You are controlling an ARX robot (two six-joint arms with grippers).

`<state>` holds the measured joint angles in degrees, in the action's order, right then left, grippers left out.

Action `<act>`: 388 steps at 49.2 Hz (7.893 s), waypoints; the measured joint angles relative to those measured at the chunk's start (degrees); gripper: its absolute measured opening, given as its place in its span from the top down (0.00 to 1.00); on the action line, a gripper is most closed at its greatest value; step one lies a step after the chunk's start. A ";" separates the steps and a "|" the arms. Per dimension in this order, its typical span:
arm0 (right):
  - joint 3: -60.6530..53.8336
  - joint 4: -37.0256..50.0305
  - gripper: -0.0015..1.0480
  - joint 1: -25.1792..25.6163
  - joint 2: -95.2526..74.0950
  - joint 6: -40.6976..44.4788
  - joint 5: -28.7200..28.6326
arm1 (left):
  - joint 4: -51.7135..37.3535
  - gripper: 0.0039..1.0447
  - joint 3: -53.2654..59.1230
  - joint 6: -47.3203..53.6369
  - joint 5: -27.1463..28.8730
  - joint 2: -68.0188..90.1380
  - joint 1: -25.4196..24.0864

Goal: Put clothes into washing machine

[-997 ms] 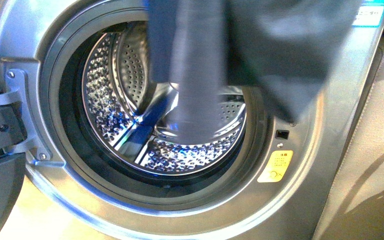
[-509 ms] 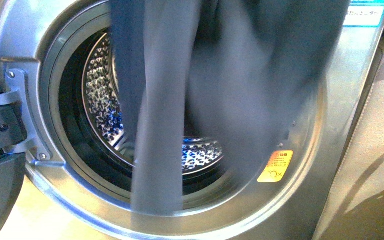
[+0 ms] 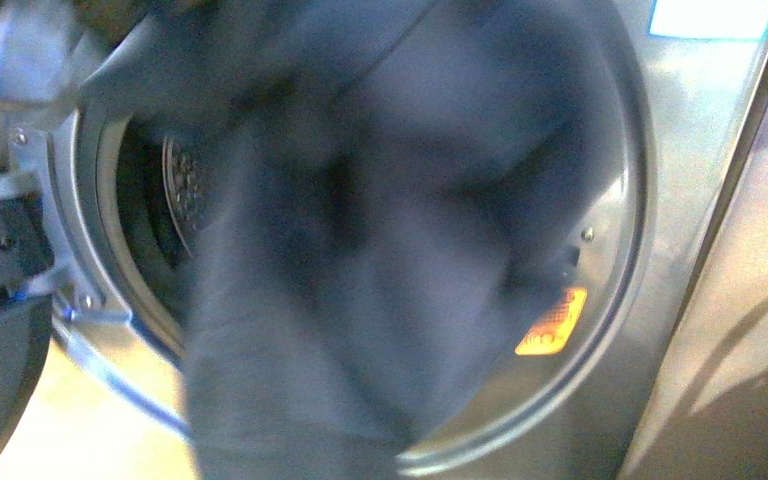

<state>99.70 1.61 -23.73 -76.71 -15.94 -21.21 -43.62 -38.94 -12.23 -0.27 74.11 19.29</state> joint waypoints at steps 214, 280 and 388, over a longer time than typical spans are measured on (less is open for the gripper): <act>0.00 0.04 0.07 0.00 0.00 -0.11 0.00 | 26.47 0.06 -50.29 16.98 8.07 54.34 -6.86; 0.00 0.04 0.07 0.00 0.00 -0.11 0.02 | 19.12 0.06 2.23 17.79 1.09 -16.92 -2.67; -86.84 -4.96 0.98 21.88 66.99 15.80 21.70 | 43.60 0.97 38.42 11.98 0.35 -73.90 -19.12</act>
<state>12.86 -3.36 -1.85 -9.72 -0.14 0.49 -0.01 -0.51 -0.25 0.08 0.21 0.16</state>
